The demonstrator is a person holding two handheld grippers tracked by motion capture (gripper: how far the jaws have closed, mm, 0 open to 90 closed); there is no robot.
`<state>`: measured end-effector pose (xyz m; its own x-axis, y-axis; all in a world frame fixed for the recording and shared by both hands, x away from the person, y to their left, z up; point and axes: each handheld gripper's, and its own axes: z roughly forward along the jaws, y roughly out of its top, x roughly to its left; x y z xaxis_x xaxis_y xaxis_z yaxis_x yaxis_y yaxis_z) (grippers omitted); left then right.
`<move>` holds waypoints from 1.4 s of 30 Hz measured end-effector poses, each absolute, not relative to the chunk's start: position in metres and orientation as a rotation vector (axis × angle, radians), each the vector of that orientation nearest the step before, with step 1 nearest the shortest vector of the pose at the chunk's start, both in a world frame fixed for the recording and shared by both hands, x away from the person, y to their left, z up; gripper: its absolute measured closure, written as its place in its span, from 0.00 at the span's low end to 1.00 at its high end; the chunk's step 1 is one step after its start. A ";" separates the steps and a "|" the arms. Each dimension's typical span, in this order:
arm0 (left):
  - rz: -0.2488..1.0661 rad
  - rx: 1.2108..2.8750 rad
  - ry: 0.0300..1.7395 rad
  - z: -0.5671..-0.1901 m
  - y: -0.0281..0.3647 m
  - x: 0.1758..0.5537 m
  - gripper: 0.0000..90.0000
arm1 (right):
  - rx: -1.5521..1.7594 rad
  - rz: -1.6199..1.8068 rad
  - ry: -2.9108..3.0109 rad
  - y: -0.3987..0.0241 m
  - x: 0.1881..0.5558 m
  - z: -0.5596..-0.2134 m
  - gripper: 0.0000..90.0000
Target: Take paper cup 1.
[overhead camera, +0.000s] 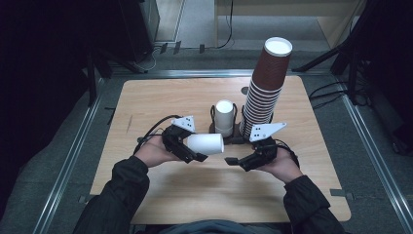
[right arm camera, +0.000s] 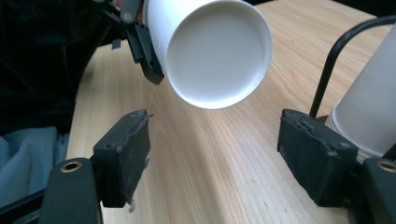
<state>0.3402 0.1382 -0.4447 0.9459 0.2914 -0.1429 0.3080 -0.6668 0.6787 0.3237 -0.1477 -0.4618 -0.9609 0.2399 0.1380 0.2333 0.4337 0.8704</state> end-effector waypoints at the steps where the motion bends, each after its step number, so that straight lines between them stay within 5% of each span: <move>1: -0.024 2.353 0.418 -0.445 0.137 0.340 0.23 | 0.436 1.603 2.656 -0.148 0.324 -0.462 0.28; 37: -0.089 2.555 0.320 -0.466 0.099 0.333 0.23 | 0.327 1.463 2.777 -0.122 0.318 -0.473 0.29; 42: -0.092 2.561 0.315 -0.466 0.098 0.332 0.23 | 0.299 1.436 2.781 -0.117 0.317 -0.474 0.36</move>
